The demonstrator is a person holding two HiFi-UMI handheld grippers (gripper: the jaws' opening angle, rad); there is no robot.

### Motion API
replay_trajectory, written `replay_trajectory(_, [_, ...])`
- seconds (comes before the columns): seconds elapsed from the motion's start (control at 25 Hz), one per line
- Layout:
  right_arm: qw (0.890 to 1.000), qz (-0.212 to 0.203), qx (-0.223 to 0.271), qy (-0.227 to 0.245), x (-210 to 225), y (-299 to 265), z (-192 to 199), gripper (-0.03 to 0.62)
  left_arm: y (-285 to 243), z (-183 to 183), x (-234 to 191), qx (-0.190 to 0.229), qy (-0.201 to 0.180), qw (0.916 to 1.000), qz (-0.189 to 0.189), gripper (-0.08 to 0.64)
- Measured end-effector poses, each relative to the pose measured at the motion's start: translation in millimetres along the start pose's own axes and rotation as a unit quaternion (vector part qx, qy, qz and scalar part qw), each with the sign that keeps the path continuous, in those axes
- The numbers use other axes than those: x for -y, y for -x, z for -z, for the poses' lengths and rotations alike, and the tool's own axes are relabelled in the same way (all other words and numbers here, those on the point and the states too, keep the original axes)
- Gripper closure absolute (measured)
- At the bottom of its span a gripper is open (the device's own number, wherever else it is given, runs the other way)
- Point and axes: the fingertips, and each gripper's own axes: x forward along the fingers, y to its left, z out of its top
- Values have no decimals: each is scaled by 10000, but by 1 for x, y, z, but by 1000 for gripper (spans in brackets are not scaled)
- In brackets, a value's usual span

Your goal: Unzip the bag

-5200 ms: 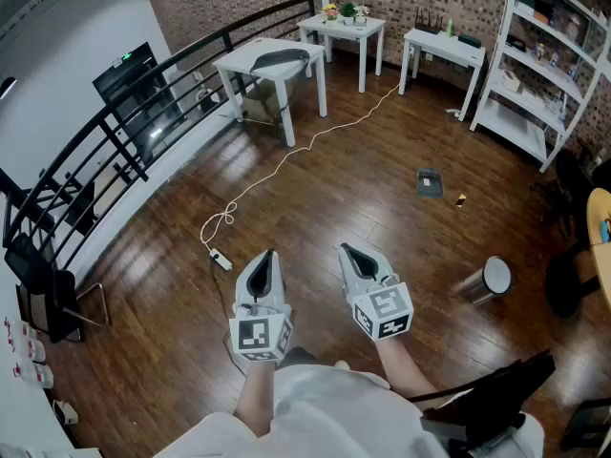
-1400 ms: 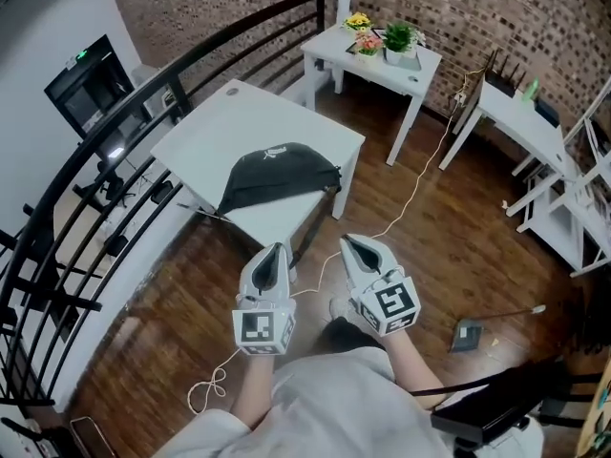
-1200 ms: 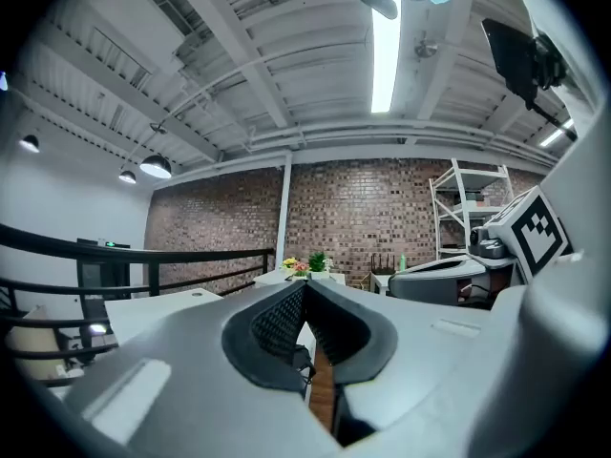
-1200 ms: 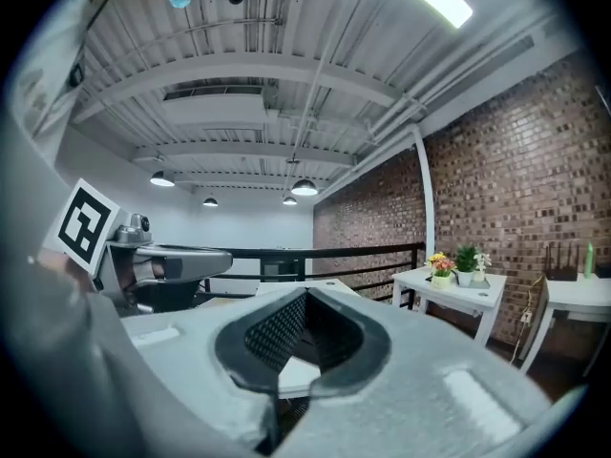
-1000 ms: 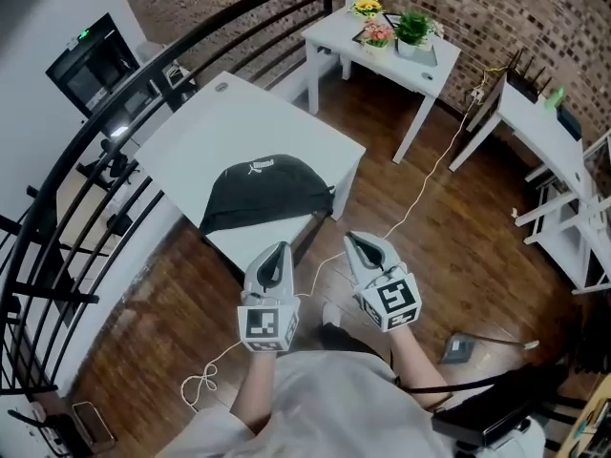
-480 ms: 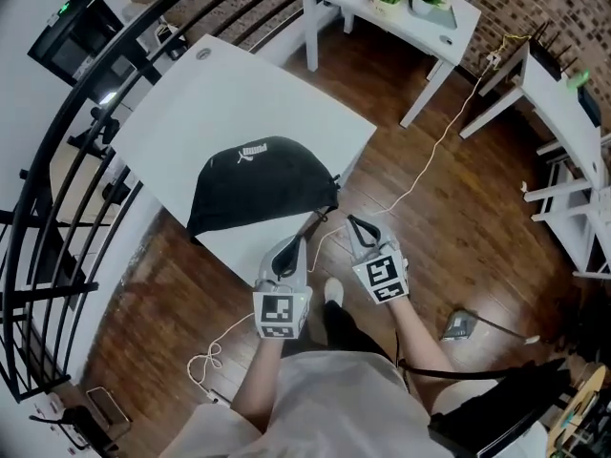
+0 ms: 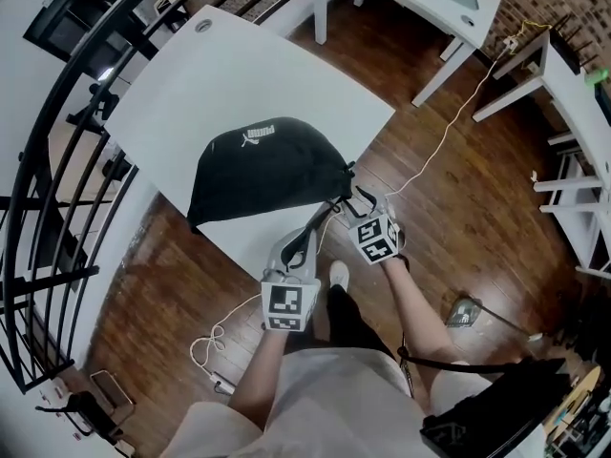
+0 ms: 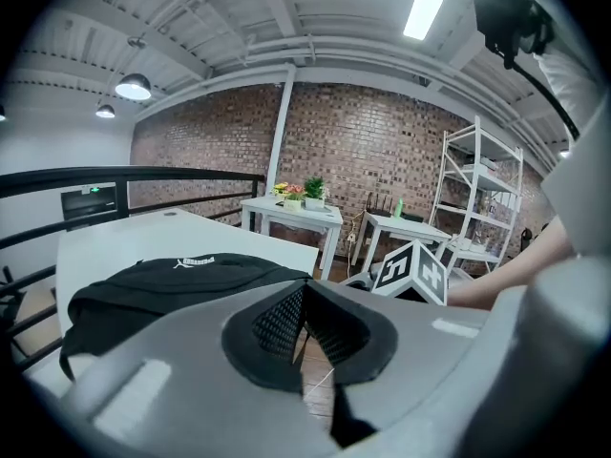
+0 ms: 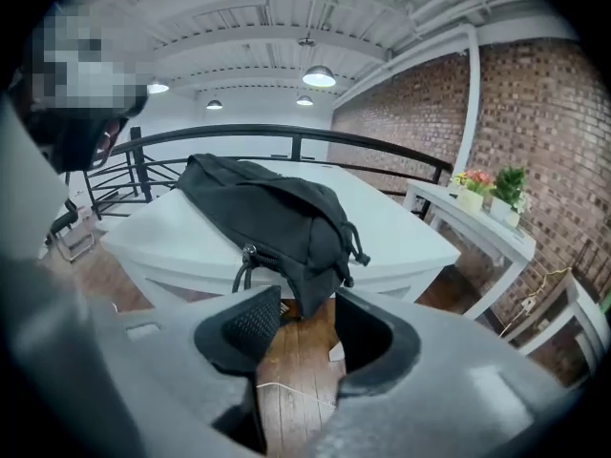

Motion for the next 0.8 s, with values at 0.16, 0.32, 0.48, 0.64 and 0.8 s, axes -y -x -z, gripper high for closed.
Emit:
replay_trajectory(0.16, [9999, -16, -97, 46, 2, -16, 4, 449, -3, 7, -2, -80, -7, 10000, 52, 543])
replay_trajectory(0.32, [9997, -230, -52, 6, -5, -5, -6, 521, -9, 14, -6, -234, 43, 9997, -8, 541])
replay_trajectory(0.48, [9982, -482, -75, -354, -11, 18, -28, 531, -21, 20, -2, -494, 575, 9969, 217, 476])
replay_trajectory(0.64, [9937, -816, -130, -756, -20, 42, -47, 533, -30, 21, 6, -617, 1433, 9852, 709, 383])
replay_trajectory(0.8, [9908, -988, -227, -899, -29, 61, -65, 534, -35, 28, 2, -794, 1761, 9785, 724, 328])
